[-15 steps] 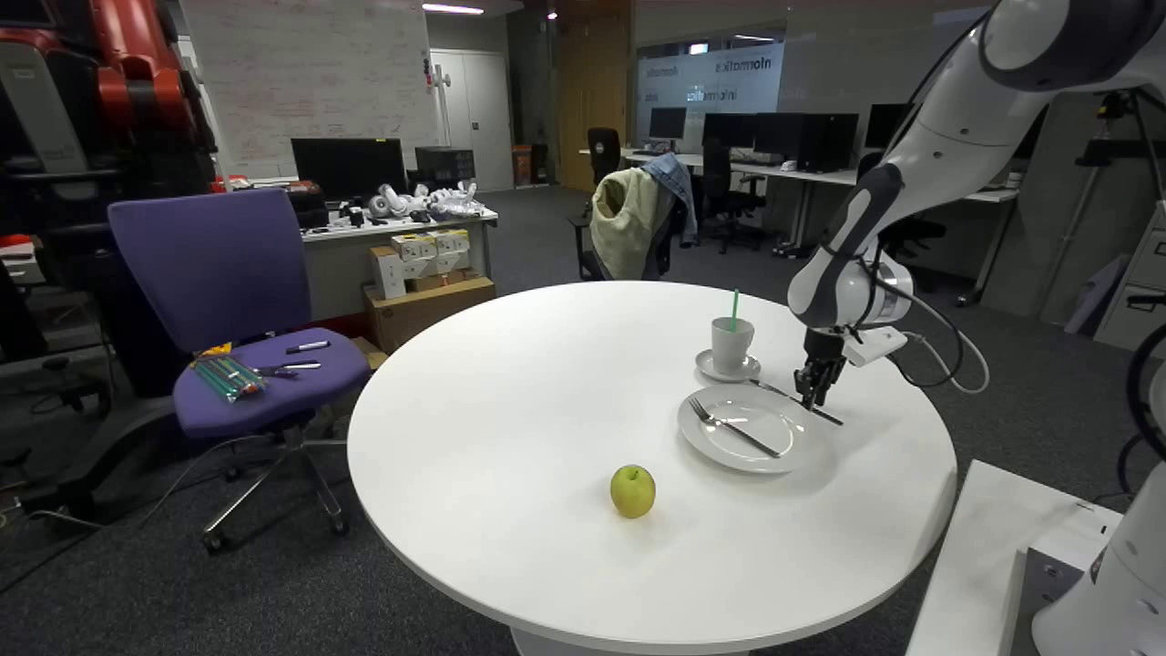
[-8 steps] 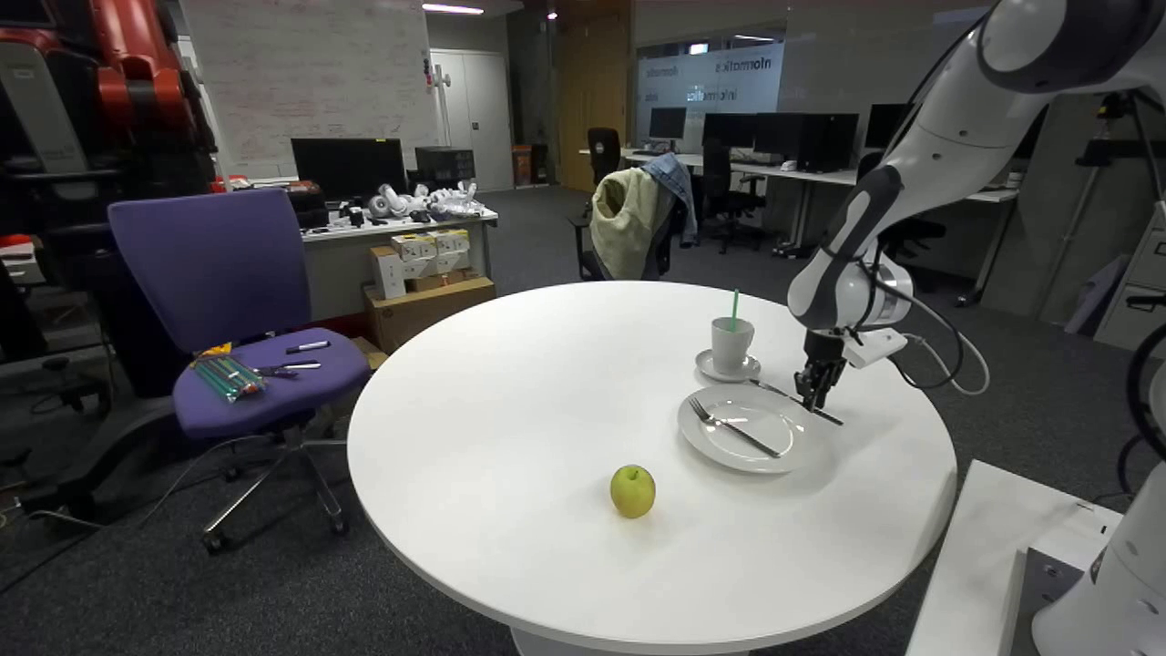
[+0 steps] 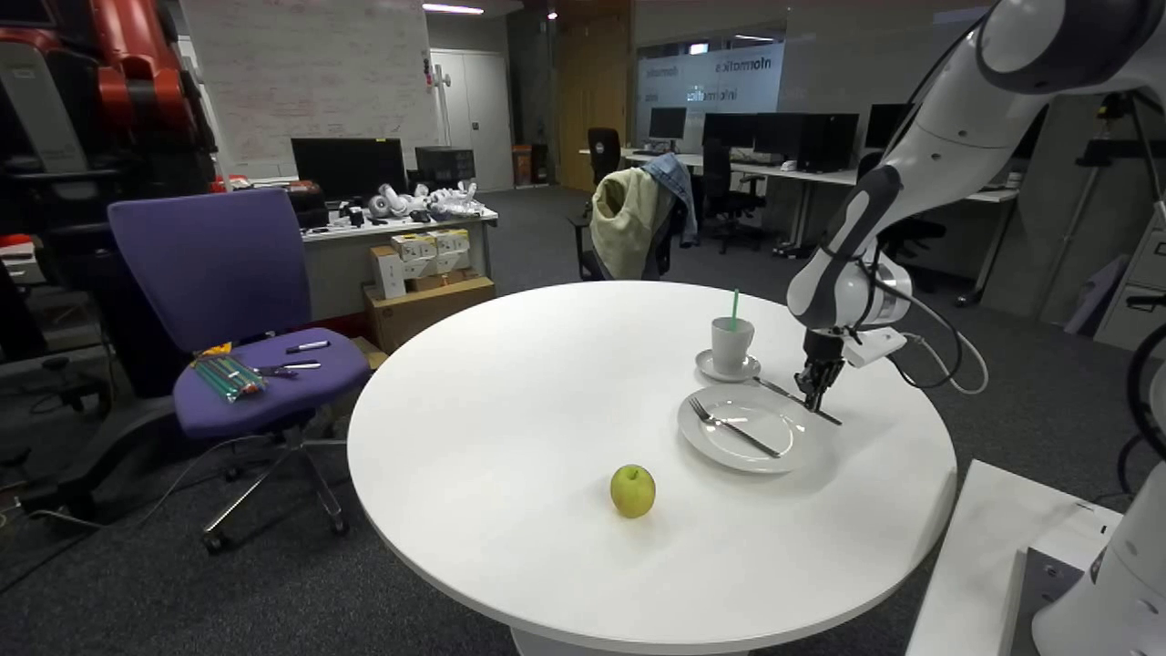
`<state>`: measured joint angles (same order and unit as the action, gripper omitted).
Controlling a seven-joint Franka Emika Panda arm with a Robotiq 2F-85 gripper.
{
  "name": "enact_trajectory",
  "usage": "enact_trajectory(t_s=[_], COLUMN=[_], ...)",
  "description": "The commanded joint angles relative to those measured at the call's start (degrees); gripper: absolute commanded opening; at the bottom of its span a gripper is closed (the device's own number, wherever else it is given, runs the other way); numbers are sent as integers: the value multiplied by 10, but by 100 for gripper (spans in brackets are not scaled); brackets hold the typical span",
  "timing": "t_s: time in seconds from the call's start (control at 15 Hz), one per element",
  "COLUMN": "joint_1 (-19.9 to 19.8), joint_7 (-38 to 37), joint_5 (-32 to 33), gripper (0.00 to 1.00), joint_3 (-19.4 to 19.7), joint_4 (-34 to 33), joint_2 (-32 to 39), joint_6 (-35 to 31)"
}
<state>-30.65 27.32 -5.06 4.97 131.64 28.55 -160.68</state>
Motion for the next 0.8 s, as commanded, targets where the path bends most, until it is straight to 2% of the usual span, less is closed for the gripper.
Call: enact_trajectory(t_s=[0.0, 0.4, 0.73], joint_1=[7, -2, -15], joint_7=[-16, 0, 26], joint_5=[9, 7, 9], gripper=[3, 3, 3], joint_3=[8, 2, -3], joint_4=[-4, 18, 39], joint_2=[4, -20, -41], joint_6=[-10, -15, 7])
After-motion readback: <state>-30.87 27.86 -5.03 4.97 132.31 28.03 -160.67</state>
